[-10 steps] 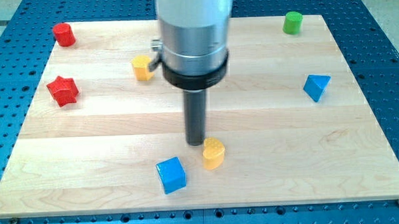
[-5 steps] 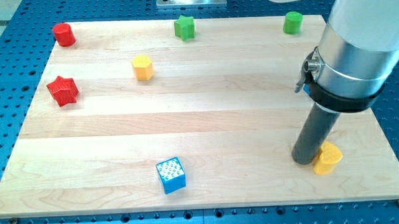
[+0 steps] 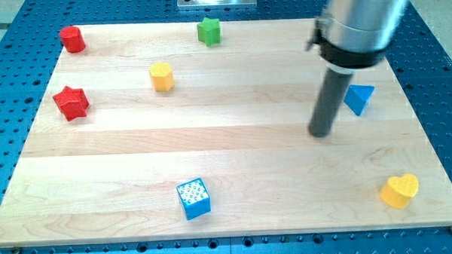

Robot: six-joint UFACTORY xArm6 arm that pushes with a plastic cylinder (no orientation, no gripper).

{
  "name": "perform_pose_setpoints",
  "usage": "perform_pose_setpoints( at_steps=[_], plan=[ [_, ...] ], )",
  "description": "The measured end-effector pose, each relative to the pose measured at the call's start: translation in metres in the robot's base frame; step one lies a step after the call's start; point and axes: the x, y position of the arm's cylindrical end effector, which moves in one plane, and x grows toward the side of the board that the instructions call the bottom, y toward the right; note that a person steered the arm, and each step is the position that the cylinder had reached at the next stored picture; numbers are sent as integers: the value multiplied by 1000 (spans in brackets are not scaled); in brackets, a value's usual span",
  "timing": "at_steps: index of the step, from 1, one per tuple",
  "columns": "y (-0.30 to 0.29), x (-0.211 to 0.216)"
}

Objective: Place the yellow blocks and blue cube in a horizontal line

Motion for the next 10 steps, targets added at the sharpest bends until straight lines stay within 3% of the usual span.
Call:
perform_pose_setpoints(
  at_steps=[2, 3, 4, 6, 8, 10],
  plan=[
    [-106, -142],
    [-171, -167],
    [-212, -127],
    [-252, -139],
    [-275, -18],
    [-244, -21]
  ],
)
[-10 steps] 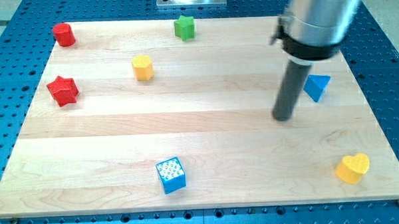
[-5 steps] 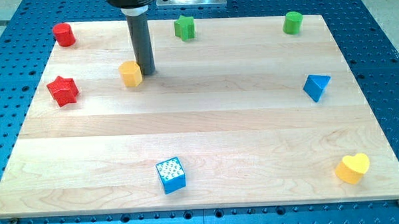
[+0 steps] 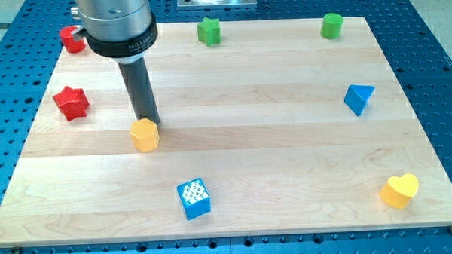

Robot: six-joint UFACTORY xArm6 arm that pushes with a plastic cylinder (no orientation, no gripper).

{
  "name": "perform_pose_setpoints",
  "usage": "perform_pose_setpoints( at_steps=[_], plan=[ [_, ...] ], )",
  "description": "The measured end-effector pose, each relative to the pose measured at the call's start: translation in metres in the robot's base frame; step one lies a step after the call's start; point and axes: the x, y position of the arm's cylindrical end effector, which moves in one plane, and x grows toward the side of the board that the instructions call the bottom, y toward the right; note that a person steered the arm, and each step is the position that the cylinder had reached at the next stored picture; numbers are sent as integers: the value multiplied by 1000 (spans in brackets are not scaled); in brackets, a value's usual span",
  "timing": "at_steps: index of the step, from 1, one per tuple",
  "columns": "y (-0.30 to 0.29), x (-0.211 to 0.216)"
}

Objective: Place the yellow blocks and blue cube in a horizontal line

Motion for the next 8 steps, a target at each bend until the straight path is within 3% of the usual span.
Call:
perform_pose_setpoints(
  at_steps=[2, 3, 5, 6, 7, 8],
  plan=[
    [60, -2],
    [47, 16],
    [-85, 69],
    [-68, 42],
    [-92, 27],
    [-103, 67]
  ],
)
